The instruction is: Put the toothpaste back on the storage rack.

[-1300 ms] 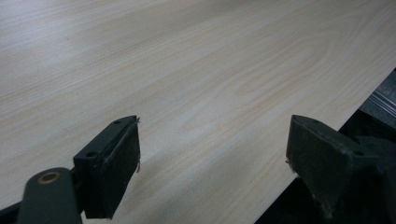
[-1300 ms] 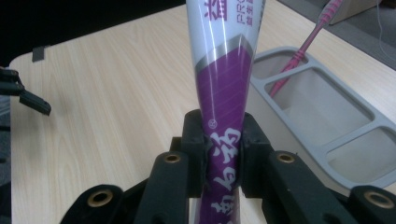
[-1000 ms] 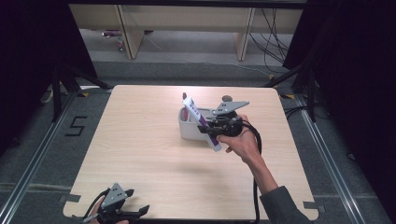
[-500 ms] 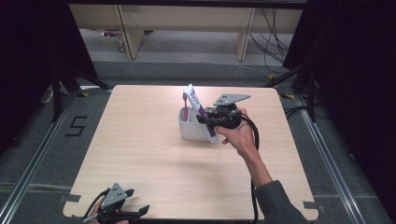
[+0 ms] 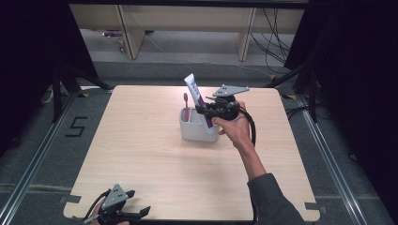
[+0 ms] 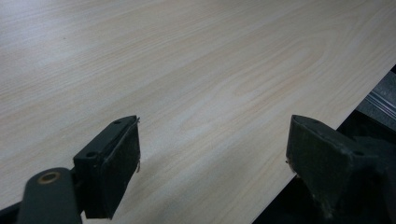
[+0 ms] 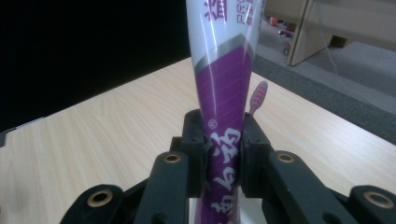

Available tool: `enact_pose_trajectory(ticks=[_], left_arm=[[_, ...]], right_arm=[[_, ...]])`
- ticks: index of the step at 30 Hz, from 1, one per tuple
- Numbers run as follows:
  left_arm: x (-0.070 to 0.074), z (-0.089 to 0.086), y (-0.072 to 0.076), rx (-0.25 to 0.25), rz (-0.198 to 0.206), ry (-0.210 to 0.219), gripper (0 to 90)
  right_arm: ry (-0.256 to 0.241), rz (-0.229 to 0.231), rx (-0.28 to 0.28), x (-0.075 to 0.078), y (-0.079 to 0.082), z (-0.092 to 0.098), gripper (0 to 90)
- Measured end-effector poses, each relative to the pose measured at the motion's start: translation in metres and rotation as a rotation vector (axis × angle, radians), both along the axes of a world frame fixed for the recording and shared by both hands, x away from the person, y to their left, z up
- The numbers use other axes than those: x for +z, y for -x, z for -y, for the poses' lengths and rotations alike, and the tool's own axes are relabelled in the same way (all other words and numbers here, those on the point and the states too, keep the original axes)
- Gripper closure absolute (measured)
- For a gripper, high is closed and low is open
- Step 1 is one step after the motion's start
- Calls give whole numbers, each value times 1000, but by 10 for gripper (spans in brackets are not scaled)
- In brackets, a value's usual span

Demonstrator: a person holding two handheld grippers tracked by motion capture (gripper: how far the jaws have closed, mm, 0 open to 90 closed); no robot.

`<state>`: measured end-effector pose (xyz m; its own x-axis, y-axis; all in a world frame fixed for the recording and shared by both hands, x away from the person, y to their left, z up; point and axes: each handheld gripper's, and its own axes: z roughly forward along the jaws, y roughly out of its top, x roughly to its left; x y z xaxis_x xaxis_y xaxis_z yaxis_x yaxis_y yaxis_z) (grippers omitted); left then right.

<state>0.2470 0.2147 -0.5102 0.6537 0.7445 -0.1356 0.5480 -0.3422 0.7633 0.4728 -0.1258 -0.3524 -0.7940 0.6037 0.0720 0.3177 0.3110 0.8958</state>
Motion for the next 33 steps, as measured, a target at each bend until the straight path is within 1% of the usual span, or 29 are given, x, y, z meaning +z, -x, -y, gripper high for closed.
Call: enact_pose_trajectory(ticks=[2, 3, 4, 5, 6, 7, 8, 9, 10, 11, 12, 13, 14, 15, 16, 17, 18, 19, 20, 21, 22, 23, 24, 26, 27, 28, 31, 32, 33], left_arm=[[0, 0, 0, 1, 2, 3, 170], [0, 0, 0, 0, 2, 3, 170], [0, 0, 0, 0, 2, 4, 170], [0, 0, 0, -2, 2, 6, 170], [0, 0, 0, -1, 3, 6, 170], [1, 0, 0, 0, 3, 5, 170], [1, 0, 0, 0, 3, 5, 170], [1, 0, 0, -1, 2, 5, 170], [1, 0, 0, -2, 2, 5, 170], [1, 0, 0, -1, 1, 5, 170], [1, 0, 0, -1, 1, 6, 170], [-1, 3, 0, 18, 5, 34, 170], [0, 1, 0, 7, 6, 8, 170], [0, 1, 0, 8, 7, 10, 170], [0, 1, 0, 8, 6, 10, 170], [0, 2, 1, 14, 3, 32, 170], [0, 2, 1, 13, 3, 33, 170], [0, 2, 1, 13, 2, 34, 170], [0, 2, 1, 13, 2, 35, 170], [0, 2, 1, 15, 3, 34, 170], [0, 2, 1, 14, 2, 37, 170], [0, 2, 1, 14, 2, 37, 170], [0, 2, 1, 14, 2, 38, 170], [1, 2, 1, 16, 1, 37, 170], [2, 0, 1, -1, 0, 14, 170], [2, 0, 1, -1, 0, 14, 170], [2, -1, 1, -4, 2, 14, 170], [2, 0, 1, 6, 3, 26, 170], [1, 2, 2, 18, 4, 42, 170]], right_arm=[[0, 15, -13, 1, -2, 0, 764], [-13, 1, -26, 1, -2, -2, 764], [-5, 13, -16, 1, -5, -1, 764], [-12, 6, -22, 1, -6, -2, 764], [-16, 24, -29, 1, -8, -2, 764], [-24, 5, -22, 2, -9, -2, 764], [-30, 8, -35, 2, -10, -3, 764], [-27, 18, -32, 2, -11, -2, 764], [-38, 5, -32, 2, -13, -3, 764], [-29, 28, -45, 3, -14, -3, 764], [-33, 9, -47, 3, -15, -3, 764], [-37, 24, -43, 3, -18, -3, 764], [-34, 25, -58, 3, -18, -4, 764], [-45, 12, -54, 3, -20, -4, 764], [-45, 4, -66, 3, -21, -5, 764], [-49, 14, -57, 3, -23, -5, 764], [-49, 18, -66, 2, -25, -6, 764], [-57, 6, -69, 2, -26, -6, 764], [-42, 27, -71, 2, -28, -6, 764], [-46, 16, -77, 2, -28, -7, 764], [-50, 24, -73, 1, -31, -7, 764], [-54, 13, -87, 1, -31, -7, 764], [-59, 17, -81, -1, -33, -8, 764], [-60, 17, -90, -3, -36, -8, 764], [-58, 27, -95, -4, -37, -8, 764], [-55, 32, -93, -6, -39, -9, 764], [-68, 27, -95, -10, -43, -10, 764], [-62, 24, -112, -10, -44, -10, 764], [-76, 19, -116, -11, -44, -11, 764]])
